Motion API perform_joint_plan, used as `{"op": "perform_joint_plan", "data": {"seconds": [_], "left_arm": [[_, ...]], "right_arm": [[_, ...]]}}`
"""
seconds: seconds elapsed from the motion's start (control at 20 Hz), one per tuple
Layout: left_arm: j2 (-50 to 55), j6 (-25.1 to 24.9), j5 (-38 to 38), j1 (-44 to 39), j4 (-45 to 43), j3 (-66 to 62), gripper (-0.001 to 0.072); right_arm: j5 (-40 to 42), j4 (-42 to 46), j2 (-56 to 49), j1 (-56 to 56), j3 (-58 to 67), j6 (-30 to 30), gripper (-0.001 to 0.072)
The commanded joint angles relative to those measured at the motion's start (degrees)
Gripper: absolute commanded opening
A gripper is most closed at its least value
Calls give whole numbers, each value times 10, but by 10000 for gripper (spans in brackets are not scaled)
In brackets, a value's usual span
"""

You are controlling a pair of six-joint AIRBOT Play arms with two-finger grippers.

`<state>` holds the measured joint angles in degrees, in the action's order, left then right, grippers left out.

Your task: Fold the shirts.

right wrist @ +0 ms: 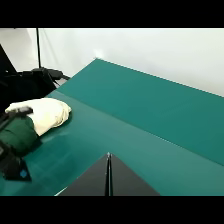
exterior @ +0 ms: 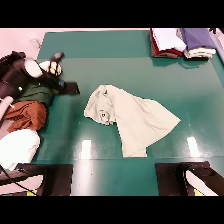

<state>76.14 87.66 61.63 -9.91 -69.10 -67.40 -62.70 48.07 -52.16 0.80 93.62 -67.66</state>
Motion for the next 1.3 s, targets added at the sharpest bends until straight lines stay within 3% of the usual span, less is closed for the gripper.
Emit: {"op": "perform_joint_plan", "data": {"seconds": [0.0, 0.15, 0.3, 0.35, 0.7, 0.8, 0.85, 1.05, 1.25], "left_arm": [[0, -18, -63, 10, 82, 132, 571], [0, -57, -109, -9, 146, 176, 570], [4, -55, -148, -36, 146, 179, 548], [4, -52, -160, -43, 145, 179, 479], [4, -45, -184, -48, 134, 179, 477], [4, -48, -184, -48, 131, 179, 108], [4, -48, -188, -48, 130, 179, 24], [-1, -45, -185, -27, 126, 161, 23], [-30, -57, -170, 14, 118, 98, 23]], "right_arm": [[-1, 0, 0, 1, 1, 0, 16], [-1, 0, 0, 1, 1, 0, 16], [-2, -1, 0, 1, 1, 0, 17], [-6, -1, 0, 1, 1, 0, 16], [-30, 0, 0, 1, 1, 0, 17], [-31, 0, 0, 1, 1, 0, 17], [-34, 0, 0, 1, 1, 0, 17], [-80, 51, 0, 0, -3, -8, 16], [-205, 246, 0, 0, -100, -134, 17]]}}
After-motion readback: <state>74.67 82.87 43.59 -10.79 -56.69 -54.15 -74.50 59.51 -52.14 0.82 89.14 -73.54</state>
